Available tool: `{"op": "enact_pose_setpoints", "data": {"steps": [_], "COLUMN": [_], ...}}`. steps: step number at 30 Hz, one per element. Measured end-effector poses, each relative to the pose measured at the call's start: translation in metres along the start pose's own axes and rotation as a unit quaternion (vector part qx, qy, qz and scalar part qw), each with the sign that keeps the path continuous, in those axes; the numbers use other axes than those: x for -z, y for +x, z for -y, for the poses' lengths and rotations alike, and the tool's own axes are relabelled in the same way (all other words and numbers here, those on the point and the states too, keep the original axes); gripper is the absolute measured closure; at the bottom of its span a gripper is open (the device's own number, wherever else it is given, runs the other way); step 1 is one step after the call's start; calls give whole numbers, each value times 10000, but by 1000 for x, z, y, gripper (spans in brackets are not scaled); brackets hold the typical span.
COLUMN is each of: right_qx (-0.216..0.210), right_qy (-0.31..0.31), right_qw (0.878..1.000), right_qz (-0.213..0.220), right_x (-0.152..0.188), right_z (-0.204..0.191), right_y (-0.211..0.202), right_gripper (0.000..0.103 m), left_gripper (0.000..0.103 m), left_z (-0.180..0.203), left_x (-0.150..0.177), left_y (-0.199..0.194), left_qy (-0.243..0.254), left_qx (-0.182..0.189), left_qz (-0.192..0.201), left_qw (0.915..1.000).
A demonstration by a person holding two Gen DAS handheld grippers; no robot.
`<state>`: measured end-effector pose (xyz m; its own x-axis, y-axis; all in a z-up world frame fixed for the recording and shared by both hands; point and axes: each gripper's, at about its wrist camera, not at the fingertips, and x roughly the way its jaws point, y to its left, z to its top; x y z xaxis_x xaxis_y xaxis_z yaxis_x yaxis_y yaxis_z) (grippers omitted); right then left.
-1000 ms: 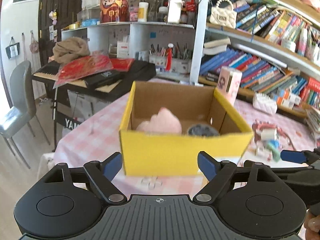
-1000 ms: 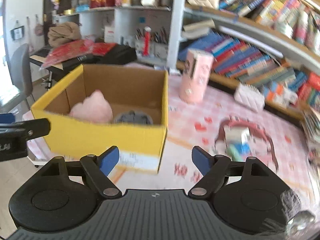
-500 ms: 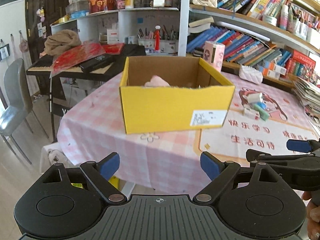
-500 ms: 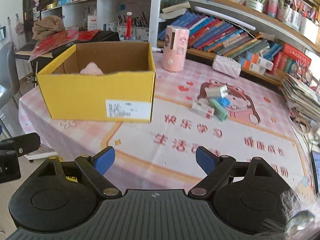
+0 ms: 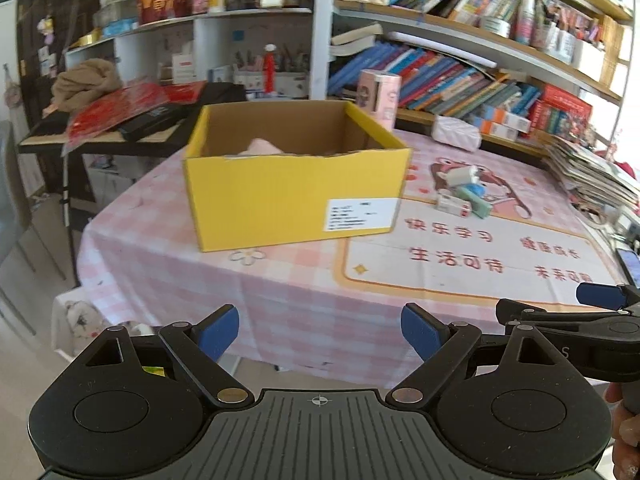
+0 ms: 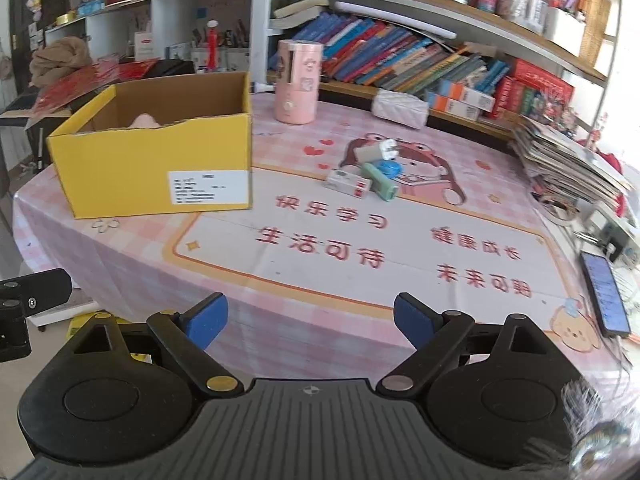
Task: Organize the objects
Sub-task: 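Withdraw both tools up and away from the yellow box, then move the left tool to the white medicine box while the right tool nears the mint green roller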
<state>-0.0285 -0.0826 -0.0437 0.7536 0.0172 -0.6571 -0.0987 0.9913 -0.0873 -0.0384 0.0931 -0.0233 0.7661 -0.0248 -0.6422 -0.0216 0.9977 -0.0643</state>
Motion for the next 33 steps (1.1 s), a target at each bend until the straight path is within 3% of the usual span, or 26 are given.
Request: {"op": "enact_pose_setpoints", "data": {"steps": [17,33], "right_qx": [626,644], "right_qy": [546,500], "right_qw": [9965,9963], "right_qz": [-118,-266], "right_x": [1,-37], "right_z": [69,124], "right_y": [7,59], "right_gripper": [12,12], "left_gripper": [12,12], "left_z": [69,119], "left_x": [-19,-56], "left_y": [31,83], "left_qy": [593,616], "left_qx": [645,706], "left_qz": [-101,-191], "left_qw": [9961,9954]}}
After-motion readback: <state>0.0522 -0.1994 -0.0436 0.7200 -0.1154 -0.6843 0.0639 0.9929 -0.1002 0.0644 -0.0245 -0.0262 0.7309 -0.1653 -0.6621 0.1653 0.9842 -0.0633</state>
